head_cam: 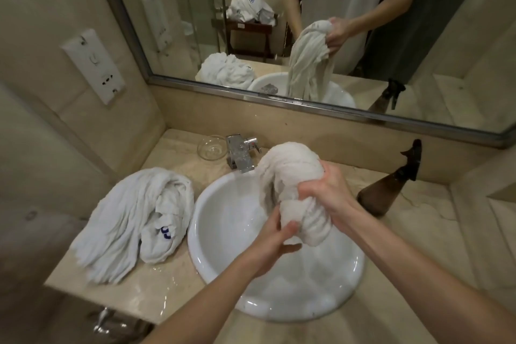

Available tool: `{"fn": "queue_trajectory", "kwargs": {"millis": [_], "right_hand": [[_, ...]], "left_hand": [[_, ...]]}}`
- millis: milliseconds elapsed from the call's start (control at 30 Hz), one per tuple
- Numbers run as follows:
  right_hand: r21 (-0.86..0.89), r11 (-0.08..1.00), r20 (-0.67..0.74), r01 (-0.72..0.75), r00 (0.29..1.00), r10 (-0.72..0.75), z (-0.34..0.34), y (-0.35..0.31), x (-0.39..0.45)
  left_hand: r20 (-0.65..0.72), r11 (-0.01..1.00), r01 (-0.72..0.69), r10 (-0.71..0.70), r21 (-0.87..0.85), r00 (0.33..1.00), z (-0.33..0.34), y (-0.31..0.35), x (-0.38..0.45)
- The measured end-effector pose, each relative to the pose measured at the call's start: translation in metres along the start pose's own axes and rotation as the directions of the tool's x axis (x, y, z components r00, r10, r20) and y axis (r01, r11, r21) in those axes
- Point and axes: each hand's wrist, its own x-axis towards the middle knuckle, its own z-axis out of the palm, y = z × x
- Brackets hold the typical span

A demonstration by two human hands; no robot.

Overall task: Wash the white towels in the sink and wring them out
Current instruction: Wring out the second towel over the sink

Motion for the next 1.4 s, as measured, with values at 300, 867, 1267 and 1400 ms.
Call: {"fn": "queue_trajectory", "kwargs": {"millis": [300,867,1267,1400], "right_hand": [[-0.218,0.972,0.113,0.086,0.992,-0.062,-0.010,0.005,-0.002],[-0.146,0.950,-0.084,0.275,0.954,-0.289,0.019,0.028,0.005],[-0.235,0.830,0.171,0.506,0.862,-0.477,0.003,0.033,-0.010],[-0.217,0.814,0.201,0.539,0.840,-0.503,-0.004,0.025,-0.014]], "left_hand": [[-0.074,0.976,-0.176,0.187,0.128,0.980,0.015,0.026,0.019],[-0.268,0.951,-0.181,0.248,0.250,0.931,0.014,0.014,0.029],[0.204,0.933,0.069,-0.149,0.354,0.968,-0.053,0.031,-0.014],[-0.031,0.792,0.142,-0.154,0.593,0.988,-0.094,0.022,-0.020]]}}
